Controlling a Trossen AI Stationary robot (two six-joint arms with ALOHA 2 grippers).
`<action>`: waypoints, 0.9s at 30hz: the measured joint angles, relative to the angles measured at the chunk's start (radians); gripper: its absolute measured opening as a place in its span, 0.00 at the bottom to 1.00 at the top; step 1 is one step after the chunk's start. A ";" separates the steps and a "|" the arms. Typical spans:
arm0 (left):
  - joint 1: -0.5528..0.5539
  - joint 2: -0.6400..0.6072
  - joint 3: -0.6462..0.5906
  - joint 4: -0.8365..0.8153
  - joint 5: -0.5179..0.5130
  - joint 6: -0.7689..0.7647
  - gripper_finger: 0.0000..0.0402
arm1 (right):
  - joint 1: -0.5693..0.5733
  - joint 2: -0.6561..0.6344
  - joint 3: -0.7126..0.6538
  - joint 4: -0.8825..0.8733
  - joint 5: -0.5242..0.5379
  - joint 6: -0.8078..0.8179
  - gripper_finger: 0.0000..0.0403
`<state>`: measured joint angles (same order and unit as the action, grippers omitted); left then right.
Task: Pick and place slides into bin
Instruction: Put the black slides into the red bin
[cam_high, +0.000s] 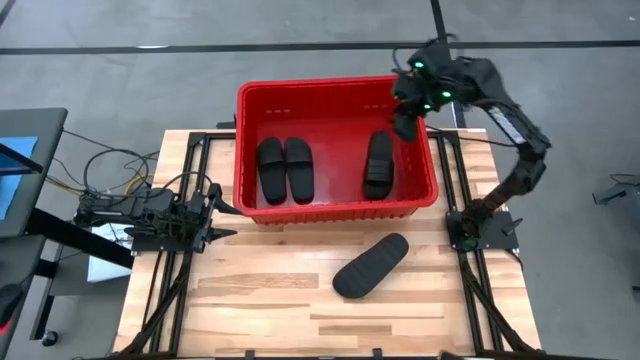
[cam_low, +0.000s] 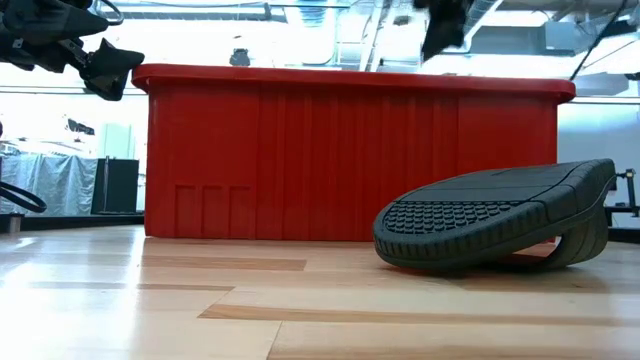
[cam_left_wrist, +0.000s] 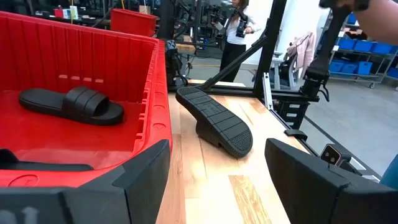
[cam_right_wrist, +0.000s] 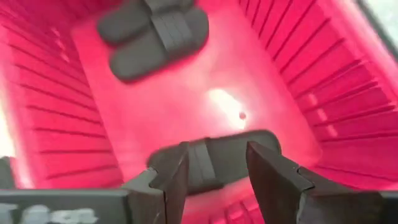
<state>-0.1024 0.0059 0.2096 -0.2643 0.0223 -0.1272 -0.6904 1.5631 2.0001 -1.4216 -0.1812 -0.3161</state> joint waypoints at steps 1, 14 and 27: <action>0.000 0.000 0.000 0.000 0.000 0.000 0.64 | 0.012 -0.025 0.004 0.001 0.000 0.022 0.37; 0.000 0.000 0.000 0.000 0.000 0.000 0.64 | 0.268 -0.259 0.005 -0.041 -0.001 0.356 0.32; 0.000 0.000 0.000 0.000 0.000 0.000 0.64 | 0.673 -0.307 -0.037 -0.150 0.189 0.728 0.30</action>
<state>-0.1024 0.0059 0.2096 -0.2644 0.0223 -0.1272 -0.0174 1.2565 1.9632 -1.5711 0.0080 0.4119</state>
